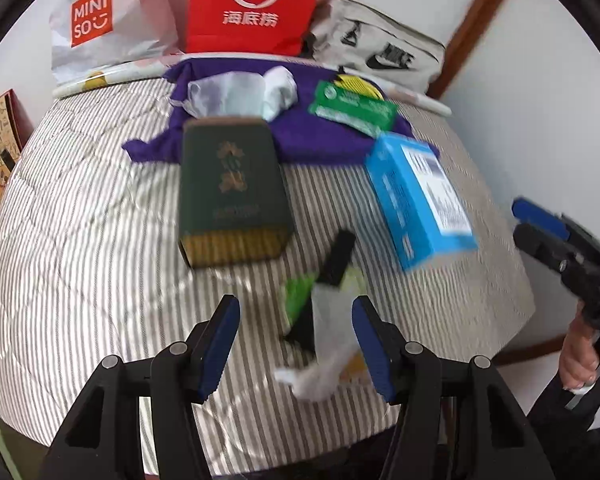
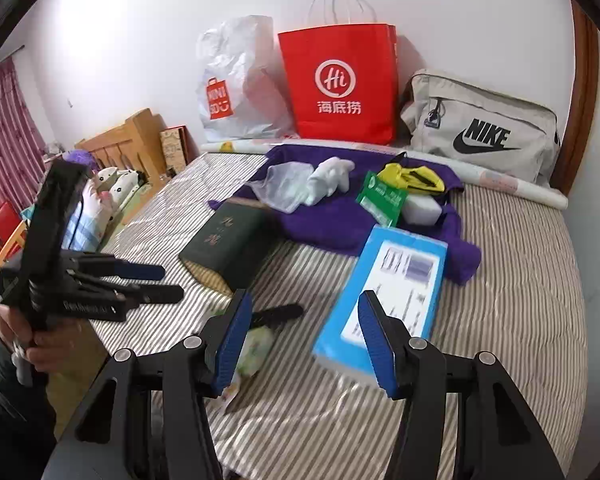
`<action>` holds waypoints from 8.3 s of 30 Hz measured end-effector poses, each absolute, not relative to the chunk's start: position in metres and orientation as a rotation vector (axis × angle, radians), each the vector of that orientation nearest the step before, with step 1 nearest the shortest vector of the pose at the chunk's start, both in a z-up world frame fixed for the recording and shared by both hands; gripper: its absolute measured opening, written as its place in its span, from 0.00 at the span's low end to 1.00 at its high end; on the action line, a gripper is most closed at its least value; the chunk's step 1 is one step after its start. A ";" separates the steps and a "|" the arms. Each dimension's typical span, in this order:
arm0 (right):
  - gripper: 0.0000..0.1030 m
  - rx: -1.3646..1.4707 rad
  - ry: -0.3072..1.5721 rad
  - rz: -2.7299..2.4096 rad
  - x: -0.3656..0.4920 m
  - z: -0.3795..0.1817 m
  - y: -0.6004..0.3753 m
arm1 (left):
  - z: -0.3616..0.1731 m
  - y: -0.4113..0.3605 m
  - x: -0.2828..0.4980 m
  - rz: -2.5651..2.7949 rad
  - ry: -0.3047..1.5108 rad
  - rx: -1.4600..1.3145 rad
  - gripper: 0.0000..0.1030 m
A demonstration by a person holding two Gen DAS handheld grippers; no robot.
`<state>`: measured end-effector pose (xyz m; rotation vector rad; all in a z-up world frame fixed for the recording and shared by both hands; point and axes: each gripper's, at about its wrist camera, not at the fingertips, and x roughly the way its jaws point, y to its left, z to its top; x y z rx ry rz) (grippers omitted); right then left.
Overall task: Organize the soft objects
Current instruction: 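Grasp the white tissue with the left tool while the right tool approaches the orange-print sachet, then lift the tissue with the left tool while the right tool grasps the orange-print sachet, then carry the tissue and sachet with both tools toward the purple towel, then lower the tissue and sachet onto the towel and open both tools, then move the left tool to the black strap beside the green wipes pack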
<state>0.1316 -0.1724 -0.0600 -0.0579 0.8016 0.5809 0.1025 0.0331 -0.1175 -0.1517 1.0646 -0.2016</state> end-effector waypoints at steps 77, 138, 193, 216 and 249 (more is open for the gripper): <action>0.55 -0.097 1.007 0.409 0.096 -0.181 -0.060 | -0.177 0.103 0.082 0.000 1.014 -0.208 0.27; 0.03 0.049 0.777 0.368 0.120 -0.078 -0.211 | -0.095 0.082 0.109 -0.055 0.929 -0.261 0.23; 0.03 -0.068 1.003 0.471 0.356 -0.125 -0.125 | -0.138 0.095 0.345 -0.085 1.100 -0.311 0.23; 0.39 -0.032 0.953 0.452 0.335 -0.106 -0.132 | -0.128 0.099 0.332 -0.078 1.099 -0.288 0.55; 0.45 0.064 0.816 0.470 0.157 -0.064 -0.193 | -0.102 0.000 0.140 -0.215 1.040 -0.021 0.54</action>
